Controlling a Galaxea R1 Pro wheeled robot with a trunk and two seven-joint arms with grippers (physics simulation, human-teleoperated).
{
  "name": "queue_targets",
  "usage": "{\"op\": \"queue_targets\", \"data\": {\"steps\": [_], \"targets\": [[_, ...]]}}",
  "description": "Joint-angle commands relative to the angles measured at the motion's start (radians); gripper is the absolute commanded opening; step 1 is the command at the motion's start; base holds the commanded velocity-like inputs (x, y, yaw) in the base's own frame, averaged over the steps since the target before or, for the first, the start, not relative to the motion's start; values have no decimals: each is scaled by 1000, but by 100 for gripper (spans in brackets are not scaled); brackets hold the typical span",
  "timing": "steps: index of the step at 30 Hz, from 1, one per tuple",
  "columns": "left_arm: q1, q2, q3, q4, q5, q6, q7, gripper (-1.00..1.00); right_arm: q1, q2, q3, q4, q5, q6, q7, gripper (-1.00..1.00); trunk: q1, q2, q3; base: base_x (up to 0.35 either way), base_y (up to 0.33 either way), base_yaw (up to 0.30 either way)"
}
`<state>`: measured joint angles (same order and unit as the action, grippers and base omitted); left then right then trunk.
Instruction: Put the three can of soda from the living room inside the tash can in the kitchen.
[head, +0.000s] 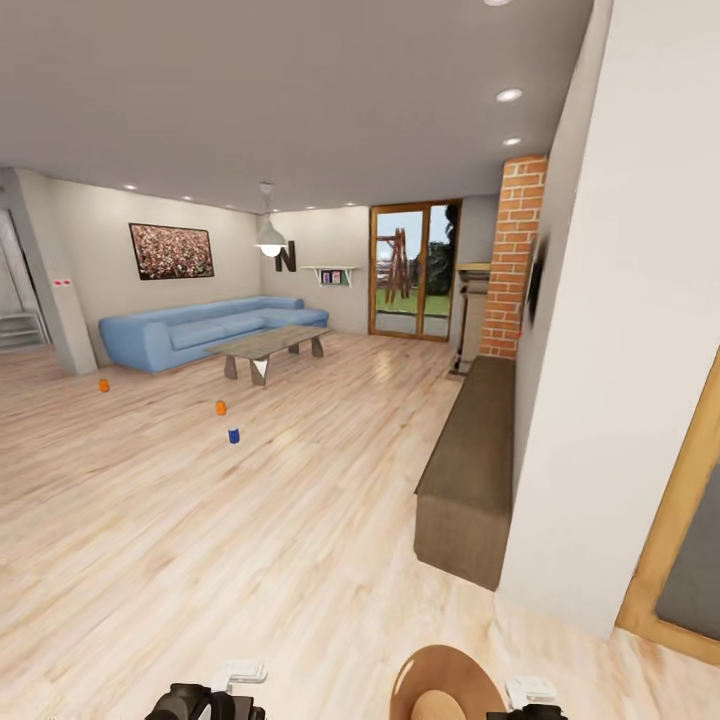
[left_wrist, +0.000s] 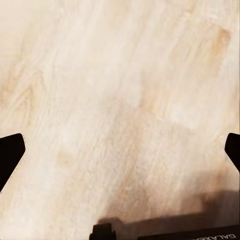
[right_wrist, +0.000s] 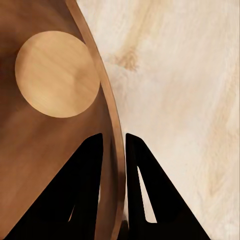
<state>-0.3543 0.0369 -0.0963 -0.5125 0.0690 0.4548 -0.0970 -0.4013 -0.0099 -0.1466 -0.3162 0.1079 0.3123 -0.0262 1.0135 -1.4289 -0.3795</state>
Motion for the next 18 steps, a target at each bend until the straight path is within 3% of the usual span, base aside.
{"op": "queue_targets", "data": {"steps": [1, 10, 18], "targets": [[0, 0, 0, 1, 0, -1, 0, 100, -1, 0, -2, -1, -5, 0, 5, -100, 0, 0, 0, 291, 4, 290], [0, 0, 0, 13, 1, -21, -1, 100, -1, 0, -2, -1, -7, 0, 9, -100, 0, 0, -3, 332, 8, 270], [0, 0, 0, 14, 2, -22, -1, 100, -1, 0, -2, -1, -7, -2, 11, -100, 0, 0, -3, 345, 111, 51]]}}
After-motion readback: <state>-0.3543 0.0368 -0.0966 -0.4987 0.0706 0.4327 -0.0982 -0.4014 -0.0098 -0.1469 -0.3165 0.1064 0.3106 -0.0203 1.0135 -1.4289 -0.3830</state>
